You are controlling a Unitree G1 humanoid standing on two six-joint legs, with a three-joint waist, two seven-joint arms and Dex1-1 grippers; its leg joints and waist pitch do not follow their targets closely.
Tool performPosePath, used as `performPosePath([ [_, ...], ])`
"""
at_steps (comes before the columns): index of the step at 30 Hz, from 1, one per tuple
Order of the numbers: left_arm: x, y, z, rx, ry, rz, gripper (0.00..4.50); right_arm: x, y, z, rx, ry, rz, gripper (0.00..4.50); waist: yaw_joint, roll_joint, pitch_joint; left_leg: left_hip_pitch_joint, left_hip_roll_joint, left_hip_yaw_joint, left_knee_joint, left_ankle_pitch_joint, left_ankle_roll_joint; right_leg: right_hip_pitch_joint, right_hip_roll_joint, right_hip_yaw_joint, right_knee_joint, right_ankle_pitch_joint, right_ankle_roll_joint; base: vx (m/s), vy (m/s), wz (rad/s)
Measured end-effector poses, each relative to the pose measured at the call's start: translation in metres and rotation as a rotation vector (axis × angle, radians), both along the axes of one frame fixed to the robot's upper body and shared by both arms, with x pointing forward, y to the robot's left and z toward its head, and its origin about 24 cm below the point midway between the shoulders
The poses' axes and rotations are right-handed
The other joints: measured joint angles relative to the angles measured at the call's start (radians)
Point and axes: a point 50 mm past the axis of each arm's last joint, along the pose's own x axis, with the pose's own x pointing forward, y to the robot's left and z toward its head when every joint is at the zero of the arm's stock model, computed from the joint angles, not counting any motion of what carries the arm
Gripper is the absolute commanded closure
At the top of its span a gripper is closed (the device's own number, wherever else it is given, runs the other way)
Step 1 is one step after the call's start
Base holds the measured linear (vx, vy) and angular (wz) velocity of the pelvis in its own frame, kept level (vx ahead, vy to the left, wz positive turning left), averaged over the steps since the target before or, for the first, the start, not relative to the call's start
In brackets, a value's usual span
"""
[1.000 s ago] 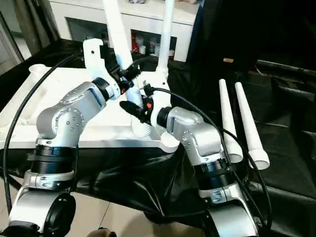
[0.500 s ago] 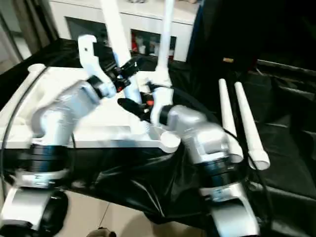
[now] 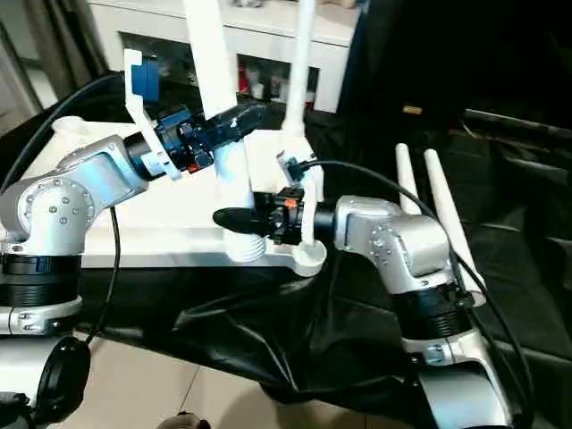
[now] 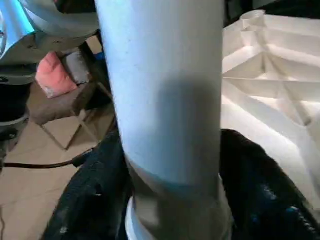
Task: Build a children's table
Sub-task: Rotate table base
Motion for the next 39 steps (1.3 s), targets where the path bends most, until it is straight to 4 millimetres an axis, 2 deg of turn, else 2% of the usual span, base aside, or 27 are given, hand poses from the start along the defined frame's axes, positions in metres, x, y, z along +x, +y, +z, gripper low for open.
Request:
performPosePath([
  [3,0.000,0.000,0.000,0.000,0.002,-0.001,2.65,0.000,0.001,0.000,0.003,0.000,0.004,2.38,-0.001,0.000,0.000,0.000,0.000,0.000,0.000,0.000,0.000,0.000,0.000,0.000,0.000,0.000,0.000,0.000,0.000,0.00],
  [8,0.002,0.000,-0.001,0.004,-0.004,0.039,2.65,0.000,0.004,0.000,0.004,-0.005,-0.009,2.49,-0.002,0.000,0.000,0.000,0.000,0.000,0.000,0.000,0.000,0.000,0.000,0.000,0.000,0.000,0.000,0.000,0.000,0.00],
  [18,0.011,-0.012,-0.008,0.063,0.021,0.232,2.66,0.008,0.002,-0.007,-0.027,-0.013,-0.102,2.55,-0.002,0.000,0.000,0.000,0.000,0.000,0.000,0.000,0.000,0.000,0.000,0.000,0.000,0.000,0.000,0.000,0.000,0.00],
  [30,0.013,-0.009,-0.007,0.046,0.015,0.243,2.66,0.011,0.004,-0.005,-0.048,-0.062,-0.110,2.56,-0.002,0.000,0.000,0.000,0.000,0.000,0.000,0.000,0.000,0.000,0.000,0.000,0.000,0.000,0.000,0.000,0.000,0.00],
  [31,0.012,-0.008,-0.006,0.046,0.006,0.234,2.66,0.011,0.004,-0.004,-0.045,-0.072,-0.105,2.21,-0.002,0.000,0.000,0.000,0.000,0.000,0.000,0.000,0.000,0.000,0.000,0.000,0.000,0.000,0.000,0.000,0.000,0.00],
  [33,0.010,-0.009,-0.004,0.058,-0.025,0.210,2.66,0.011,0.004,-0.003,-0.036,-0.080,-0.090,1.87,-0.001,-0.001,0.000,0.000,0.000,0.000,0.000,0.000,0.000,0.000,0.000,0.000,0.000,0.000,0.000,0.000,0.000,0.00],
  [36,0.009,-0.005,-0.003,0.104,-0.061,0.202,2.66,0.011,-0.001,-0.003,-0.023,-0.065,-0.056,1.67,-0.002,-0.001,0.000,0.000,0.000,0.000,0.000,0.000,0.000,0.000,0.000,0.000,0.000,0.000,0.000,0.000,0.000,0.00],
  [37,0.007,-0.004,-0.003,0.110,-0.067,0.196,2.66,0.012,-0.004,-0.002,-0.016,-0.057,-0.045,1.45,-0.002,-0.001,0.000,0.000,0.000,0.000,0.000,0.000,0.000,0.000,0.000,0.000,0.000,0.000,0.000,0.000,0.000,0.00],
  [39,0.006,-0.005,-0.004,0.118,-0.075,0.180,2.66,0.011,-0.005,0.000,-0.003,-0.054,-0.009,1.41,-0.001,-0.002,0.000,-0.001,0.000,0.000,0.000,0.000,0.000,0.000,0.000,0.000,0.000,0.000,0.000,0.000,0.000,0.00],
])
